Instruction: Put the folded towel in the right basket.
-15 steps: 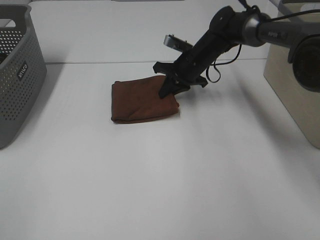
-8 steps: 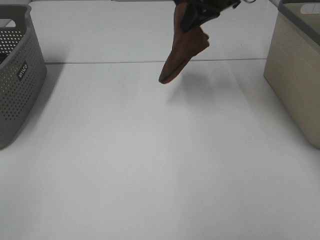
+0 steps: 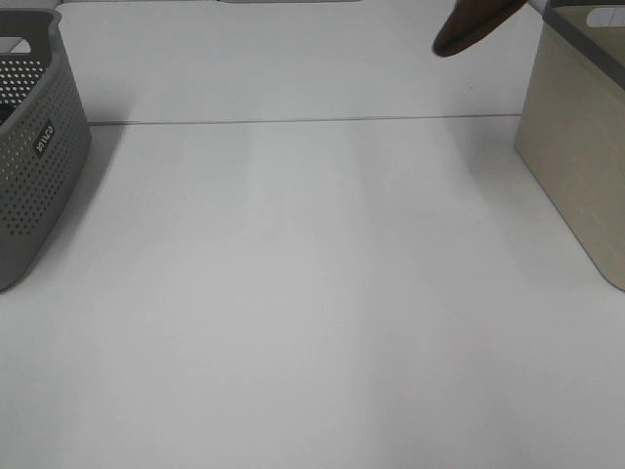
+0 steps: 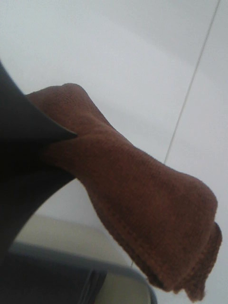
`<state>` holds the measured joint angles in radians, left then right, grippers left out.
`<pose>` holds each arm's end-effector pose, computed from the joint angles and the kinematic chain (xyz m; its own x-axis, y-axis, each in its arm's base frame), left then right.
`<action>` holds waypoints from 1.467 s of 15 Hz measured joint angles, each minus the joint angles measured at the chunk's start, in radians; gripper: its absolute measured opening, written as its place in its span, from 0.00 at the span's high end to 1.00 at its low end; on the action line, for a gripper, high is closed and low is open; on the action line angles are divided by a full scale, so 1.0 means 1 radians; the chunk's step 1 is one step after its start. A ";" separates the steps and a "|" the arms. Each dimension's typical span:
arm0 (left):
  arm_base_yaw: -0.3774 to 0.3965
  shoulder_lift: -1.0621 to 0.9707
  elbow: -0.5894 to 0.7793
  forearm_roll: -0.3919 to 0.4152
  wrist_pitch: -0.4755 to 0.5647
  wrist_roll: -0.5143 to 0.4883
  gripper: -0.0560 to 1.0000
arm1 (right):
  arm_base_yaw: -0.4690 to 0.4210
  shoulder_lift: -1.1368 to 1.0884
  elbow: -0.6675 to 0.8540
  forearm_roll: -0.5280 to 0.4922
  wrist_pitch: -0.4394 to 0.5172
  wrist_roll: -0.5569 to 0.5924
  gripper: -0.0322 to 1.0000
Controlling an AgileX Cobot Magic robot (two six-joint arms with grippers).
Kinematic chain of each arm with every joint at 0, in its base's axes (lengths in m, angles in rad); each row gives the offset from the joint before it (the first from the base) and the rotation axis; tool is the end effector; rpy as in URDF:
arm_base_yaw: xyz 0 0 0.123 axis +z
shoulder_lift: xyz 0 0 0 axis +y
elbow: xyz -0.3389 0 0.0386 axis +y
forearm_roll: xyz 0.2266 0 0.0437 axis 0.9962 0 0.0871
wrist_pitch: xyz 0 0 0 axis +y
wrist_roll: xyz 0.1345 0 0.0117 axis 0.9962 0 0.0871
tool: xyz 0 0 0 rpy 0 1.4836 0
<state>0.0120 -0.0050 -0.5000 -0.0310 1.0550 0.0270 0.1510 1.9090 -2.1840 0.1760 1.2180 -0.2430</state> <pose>-0.0411 -0.0041 0.2475 -0.4461 0.0063 -0.8950 0.0174 0.9998 -0.0016 0.4345 0.0886 0.4333 -0.6848 -0.2844 -0.6709 -0.3855 0.9227 0.0024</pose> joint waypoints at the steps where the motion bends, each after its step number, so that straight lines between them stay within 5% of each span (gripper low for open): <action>1: 0.000 0.000 0.000 0.000 0.000 0.000 0.03 | -0.054 -0.020 0.000 0.000 0.001 0.007 0.88; 4: 0.000 0.000 0.000 0.000 0.000 0.000 0.03 | -0.273 -0.062 0.005 0.000 0.003 0.033 0.88; 7: 0.000 0.000 0.000 0.000 0.000 0.000 0.03 | -0.395 -0.059 0.069 0.056 0.004 0.034 0.88; 14: 0.000 0.000 0.000 0.000 0.000 0.000 0.03 | -0.500 0.044 0.206 0.209 0.001 0.025 0.86; 19: 0.000 0.000 0.000 0.000 0.000 0.000 0.03 | -0.500 0.090 0.244 0.184 0.000 0.041 0.45; 22: 0.000 0.000 0.000 0.000 0.000 0.000 0.03 | -0.498 0.057 0.244 0.252 0.000 0.032 0.39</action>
<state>0.0120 -0.0050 -0.5000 -0.0310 1.0550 0.0270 -0.3470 1.9660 -1.9400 0.4280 1.2180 -0.2110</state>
